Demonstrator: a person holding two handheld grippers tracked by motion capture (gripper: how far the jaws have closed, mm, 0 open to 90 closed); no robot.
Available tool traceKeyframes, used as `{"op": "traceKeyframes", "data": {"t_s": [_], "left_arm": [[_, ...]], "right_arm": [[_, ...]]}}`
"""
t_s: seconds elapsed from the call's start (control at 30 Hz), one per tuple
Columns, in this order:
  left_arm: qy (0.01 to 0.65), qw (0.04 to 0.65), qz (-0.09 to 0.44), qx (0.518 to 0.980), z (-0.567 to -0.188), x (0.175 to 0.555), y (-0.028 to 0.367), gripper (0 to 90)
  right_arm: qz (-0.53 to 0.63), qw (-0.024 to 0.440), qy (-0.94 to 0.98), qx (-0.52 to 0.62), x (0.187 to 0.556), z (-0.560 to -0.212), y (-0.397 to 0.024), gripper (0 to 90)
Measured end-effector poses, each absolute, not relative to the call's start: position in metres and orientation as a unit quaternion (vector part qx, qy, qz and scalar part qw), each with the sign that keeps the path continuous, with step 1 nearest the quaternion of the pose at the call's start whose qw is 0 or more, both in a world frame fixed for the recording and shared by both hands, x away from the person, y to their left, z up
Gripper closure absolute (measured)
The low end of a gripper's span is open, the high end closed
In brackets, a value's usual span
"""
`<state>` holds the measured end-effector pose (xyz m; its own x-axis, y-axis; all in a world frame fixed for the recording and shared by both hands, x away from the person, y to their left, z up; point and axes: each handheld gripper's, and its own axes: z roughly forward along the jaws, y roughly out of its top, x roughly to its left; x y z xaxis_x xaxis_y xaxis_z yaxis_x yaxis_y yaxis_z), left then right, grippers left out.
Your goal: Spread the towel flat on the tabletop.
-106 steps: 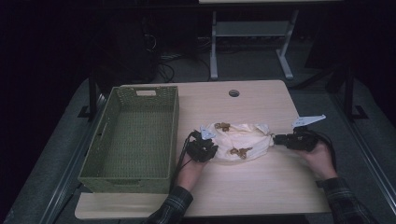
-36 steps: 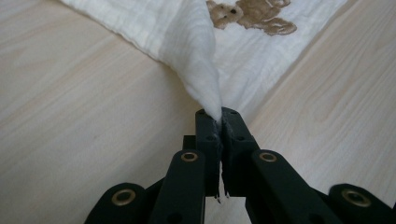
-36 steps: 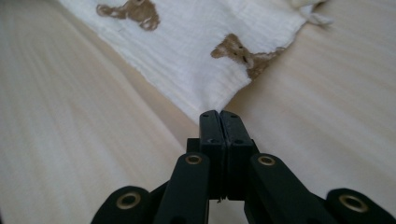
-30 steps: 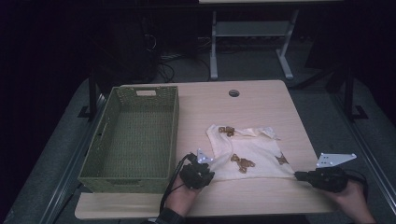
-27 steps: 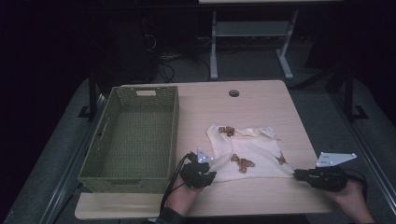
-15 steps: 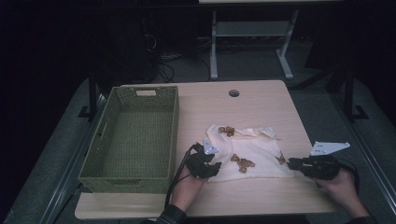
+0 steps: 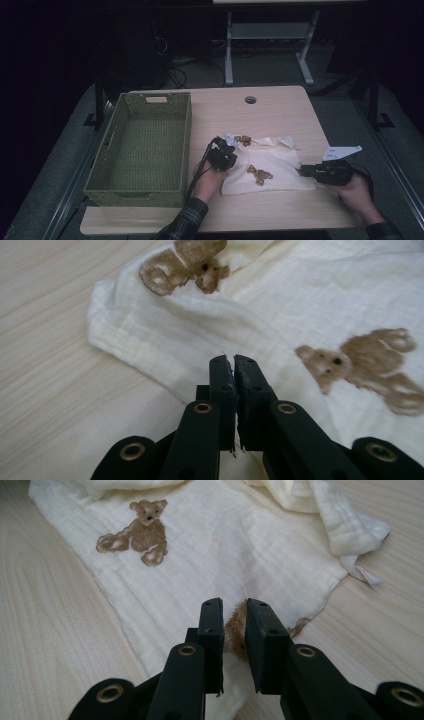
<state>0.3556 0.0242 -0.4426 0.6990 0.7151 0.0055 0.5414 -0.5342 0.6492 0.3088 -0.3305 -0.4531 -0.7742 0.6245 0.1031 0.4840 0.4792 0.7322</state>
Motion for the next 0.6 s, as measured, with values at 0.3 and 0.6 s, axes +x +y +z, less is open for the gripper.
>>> {"op": "traceKeyframes", "data": {"t_s": [0.3,0.6], "left_arm": [[0.372,0.286,0.142,0.872,-0.458,0.369,0.021,88.7],[0.415,0.262,0.182,0.852,-0.458,0.38,0.037,89.0]], "right_arm": [[0.398,0.093,0.853,0.324,0.309,-0.453,-0.333,77.2],[0.399,0.095,0.851,0.327,0.311,-0.452,-0.334,77.2]]}}
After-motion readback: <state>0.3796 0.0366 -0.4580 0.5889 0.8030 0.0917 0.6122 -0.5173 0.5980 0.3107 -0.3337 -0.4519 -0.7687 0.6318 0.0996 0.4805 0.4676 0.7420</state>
